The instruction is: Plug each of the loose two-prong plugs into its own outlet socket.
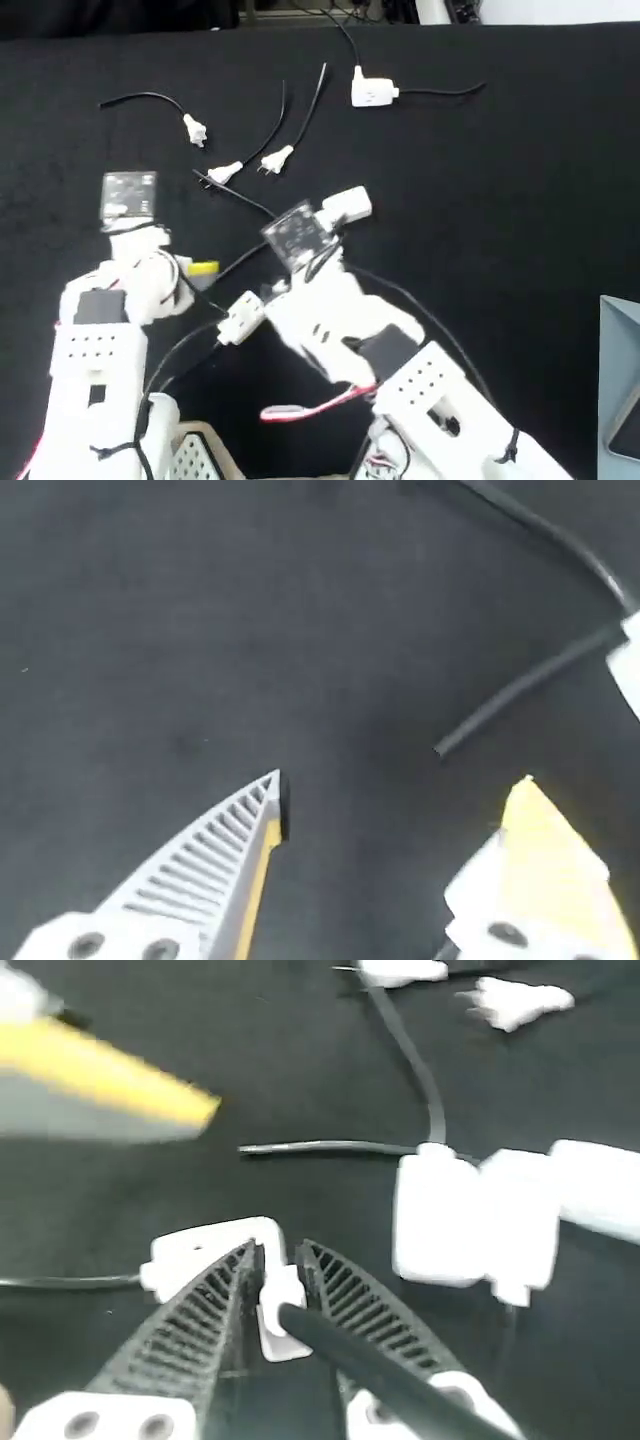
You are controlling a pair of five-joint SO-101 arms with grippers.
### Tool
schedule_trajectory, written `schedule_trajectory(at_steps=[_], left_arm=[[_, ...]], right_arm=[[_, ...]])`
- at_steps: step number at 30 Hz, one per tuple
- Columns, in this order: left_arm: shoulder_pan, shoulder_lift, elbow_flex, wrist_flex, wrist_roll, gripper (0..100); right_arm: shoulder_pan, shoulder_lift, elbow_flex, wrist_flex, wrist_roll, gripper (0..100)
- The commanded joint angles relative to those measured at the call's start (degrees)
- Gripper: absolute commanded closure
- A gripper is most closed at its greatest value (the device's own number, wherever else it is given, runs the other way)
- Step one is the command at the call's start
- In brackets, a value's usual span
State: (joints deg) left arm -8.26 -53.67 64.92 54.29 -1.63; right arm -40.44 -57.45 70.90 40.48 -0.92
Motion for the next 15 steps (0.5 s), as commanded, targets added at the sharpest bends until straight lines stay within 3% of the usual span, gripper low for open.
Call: schedule_trajectory(at_steps=[1,15], left_arm=[[-5.23,-1.32,1.01,-3.52,2.55,66],[-8.04,-1.85,1.10,-4.66,3.60,66]], right_arm=[[-4.22,0.13,-2.59,-4.48,-0.53,98.7],[-5.63,26.15,-8.84,-16.09,0.00,98.7]])
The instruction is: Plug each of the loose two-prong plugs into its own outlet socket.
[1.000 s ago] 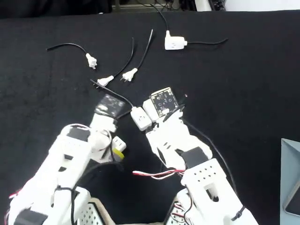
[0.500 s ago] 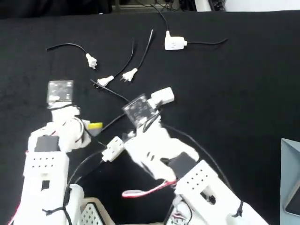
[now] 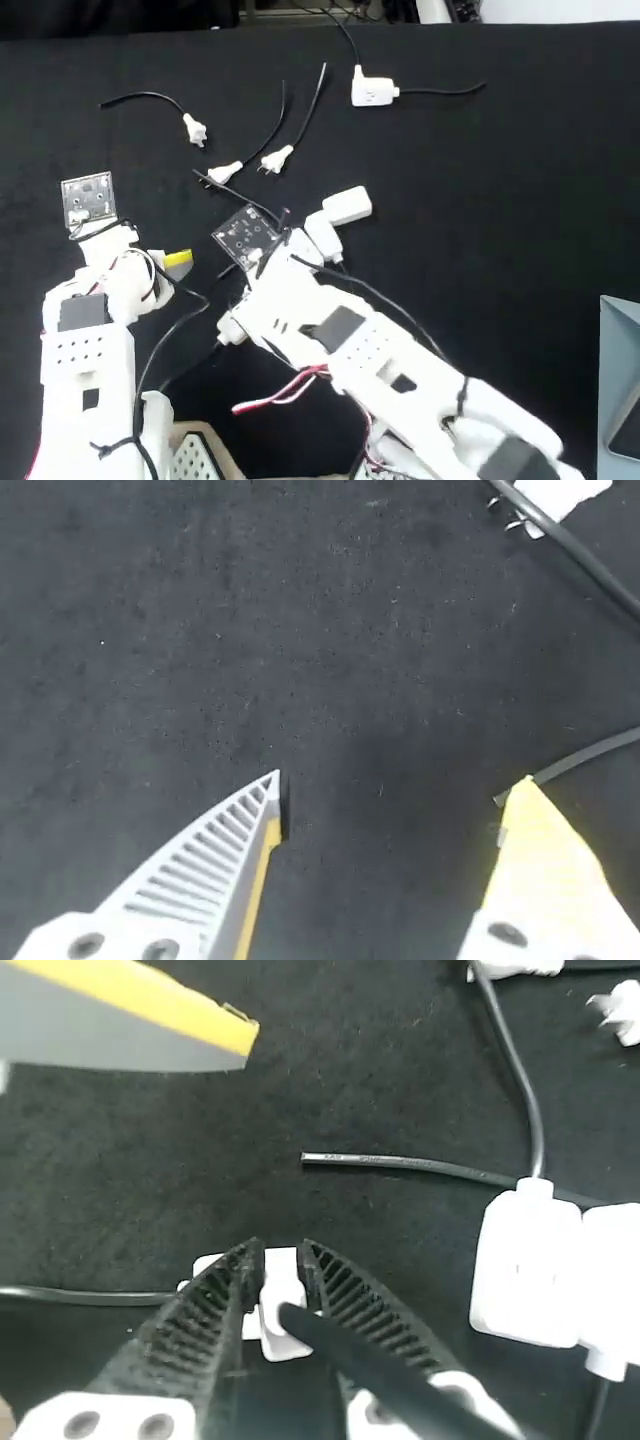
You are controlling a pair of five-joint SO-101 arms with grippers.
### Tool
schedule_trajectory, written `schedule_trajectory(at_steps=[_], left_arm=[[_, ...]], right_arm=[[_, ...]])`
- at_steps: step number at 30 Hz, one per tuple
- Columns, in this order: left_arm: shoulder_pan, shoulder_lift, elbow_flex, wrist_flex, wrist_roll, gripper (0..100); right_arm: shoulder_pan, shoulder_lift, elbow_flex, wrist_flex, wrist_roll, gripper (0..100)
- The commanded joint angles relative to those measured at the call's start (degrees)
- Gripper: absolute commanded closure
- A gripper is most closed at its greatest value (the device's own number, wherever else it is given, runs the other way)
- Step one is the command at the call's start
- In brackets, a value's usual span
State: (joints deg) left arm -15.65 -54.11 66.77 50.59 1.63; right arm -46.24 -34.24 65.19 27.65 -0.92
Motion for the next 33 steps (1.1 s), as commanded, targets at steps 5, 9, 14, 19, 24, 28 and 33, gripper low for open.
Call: schedule_trajectory(at_steps=[5,9,14,19,24,28,33], left_arm=[[-0.66,-1.41,-0.75,-0.88,0.35,66],[-0.66,-1.41,-0.57,-0.79,0.18,66],[-0.75,-1.41,-0.48,-0.79,0.09,66],[-0.75,-1.41,-0.48,-0.79,0.09,66],[-0.75,-1.41,-0.48,-0.88,0.09,66],[-0.75,-1.41,-0.48,-0.88,0.09,66],[-0.84,-1.41,-0.57,-0.88,0.09,66]], right_arm=[[0.79,4.70,-3.12,-3.78,0.00,98.7],[3.52,6.99,-2.68,-7.91,0.00,98.7],[5.36,9.01,-2.42,-9.58,0.09,98.7],[5.01,9.01,-1.54,-9.58,0.09,98.7],[3.60,9.01,-0.57,-9.58,-0.09,98.7],[2.81,9.01,-0.92,-9.58,-0.26,98.7],[0.97,9.01,-0.92,-9.58,-0.35,98.7]])
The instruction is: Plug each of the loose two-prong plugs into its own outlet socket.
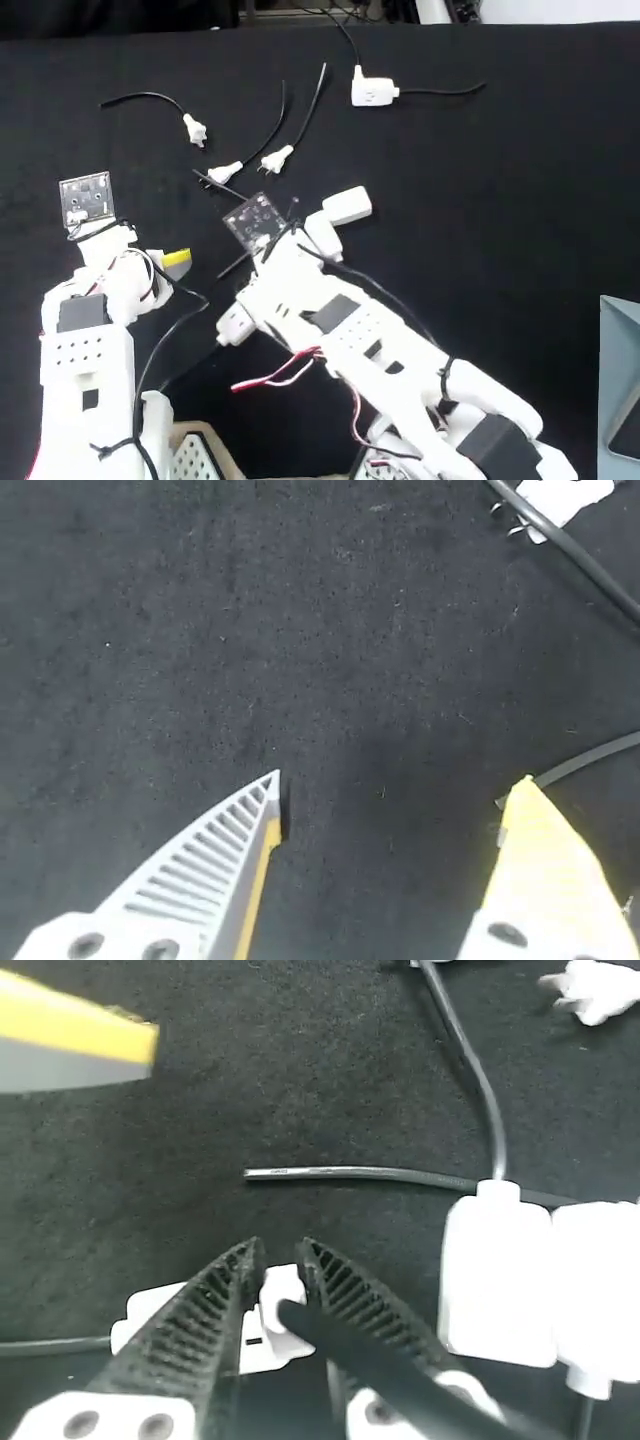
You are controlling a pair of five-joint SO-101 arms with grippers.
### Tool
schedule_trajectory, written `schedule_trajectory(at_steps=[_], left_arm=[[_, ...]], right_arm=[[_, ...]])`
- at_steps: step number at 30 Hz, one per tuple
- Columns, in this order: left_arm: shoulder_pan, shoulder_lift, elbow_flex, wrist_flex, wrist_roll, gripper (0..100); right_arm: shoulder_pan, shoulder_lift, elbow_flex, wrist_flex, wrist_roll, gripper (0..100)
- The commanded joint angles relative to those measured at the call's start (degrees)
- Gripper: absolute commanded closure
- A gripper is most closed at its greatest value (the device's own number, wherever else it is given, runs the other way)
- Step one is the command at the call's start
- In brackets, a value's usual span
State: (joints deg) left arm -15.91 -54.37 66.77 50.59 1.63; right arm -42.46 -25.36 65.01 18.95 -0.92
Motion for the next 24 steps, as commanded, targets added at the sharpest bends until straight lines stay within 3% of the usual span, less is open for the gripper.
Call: schedule_trajectory(at_steps=[1,9,15,24], left_arm=[[-0.57,-1.14,-0.57,-0.88,0.09,66],[-1.45,-1.14,-0.75,-0.97,0.26,66],[-2.07,-1.14,-0.92,-0.97,0.35,66],[-2.15,-1.23,-0.92,-1.05,0.35,66]], right_arm=[[-2.90,0.13,-0.75,-0.88,-0.35,98.7],[-2.81,-1.10,-0.66,-0.79,-0.35,98.7],[-3.08,-12.70,-0.04,6.86,-0.79,98.7],[-4.04,-11.30,3.74,1.58,-2.37,98.7]])
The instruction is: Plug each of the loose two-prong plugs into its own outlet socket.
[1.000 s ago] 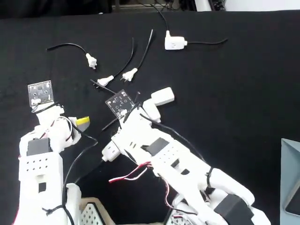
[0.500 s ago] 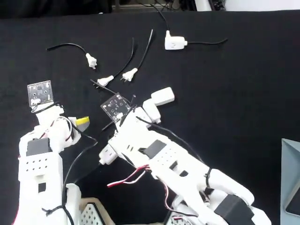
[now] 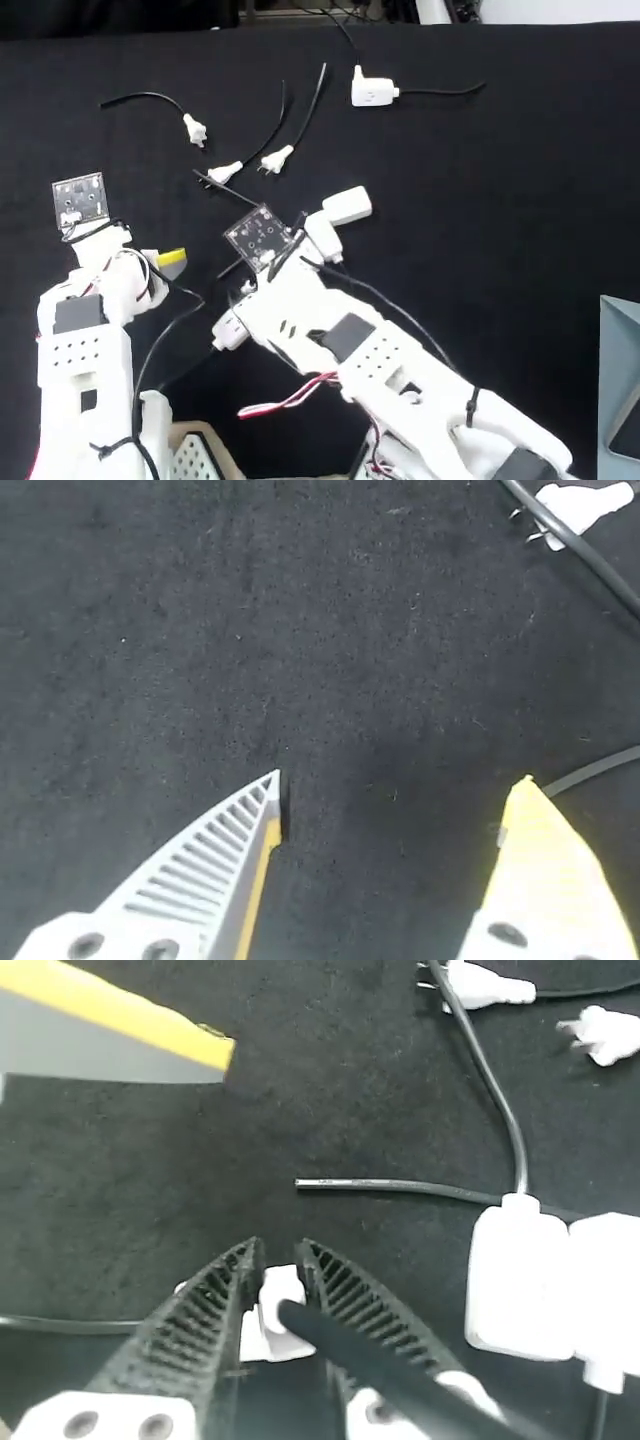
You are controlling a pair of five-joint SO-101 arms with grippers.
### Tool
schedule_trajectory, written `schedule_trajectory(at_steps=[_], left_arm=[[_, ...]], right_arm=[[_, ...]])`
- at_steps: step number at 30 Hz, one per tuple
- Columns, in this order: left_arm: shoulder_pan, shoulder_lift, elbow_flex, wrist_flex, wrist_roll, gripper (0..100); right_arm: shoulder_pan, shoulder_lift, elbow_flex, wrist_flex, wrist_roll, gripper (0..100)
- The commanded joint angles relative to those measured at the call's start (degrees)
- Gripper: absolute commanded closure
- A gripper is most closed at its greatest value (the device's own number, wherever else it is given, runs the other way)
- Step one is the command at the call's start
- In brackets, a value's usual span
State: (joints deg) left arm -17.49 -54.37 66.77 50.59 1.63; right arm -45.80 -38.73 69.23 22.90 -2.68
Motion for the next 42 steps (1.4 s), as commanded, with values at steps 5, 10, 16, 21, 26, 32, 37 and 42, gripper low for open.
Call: schedule_trajectory(at_steps=[5,10,16,21,26,32,37,42], left_arm=[[-0.57,-1.23,-0.92,-1.05,0.35,66],[-0.57,-1.23,-0.92,-1.05,0.35,66],[-0.57,-1.23,-0.84,-1.05,0.35,66],[-0.57,-1.23,-0.84,-1.14,0.35,66],[-0.57,-1.23,-0.84,-1.14,0.35,66],[-0.57,-1.23,-0.84,-1.14,0.35,66],[-0.57,-1.23,-0.84,-1.14,0.35,66],[-0.57,-1.23,-0.84,-1.14,0.35,66]], right_arm=[[-0.70,6.99,-0.48,-5.27,-0.62,98.7],[-0.70,8.92,-0.48,-6.24,-0.62,98.7],[-0.70,9.01,-0.48,-6.24,-0.62,98.7],[-0.70,9.01,-0.22,-6.68,-0.70,98.7],[-3.25,9.01,0.13,-6.51,-0.70,98.7],[-3.96,9.10,0.22,-6.51,-2.81,98.7],[-3.78,11.47,0.31,-6.68,0.62,98.7],[-3.08,19.12,-2.24,-6.77,2.99,98.7]])
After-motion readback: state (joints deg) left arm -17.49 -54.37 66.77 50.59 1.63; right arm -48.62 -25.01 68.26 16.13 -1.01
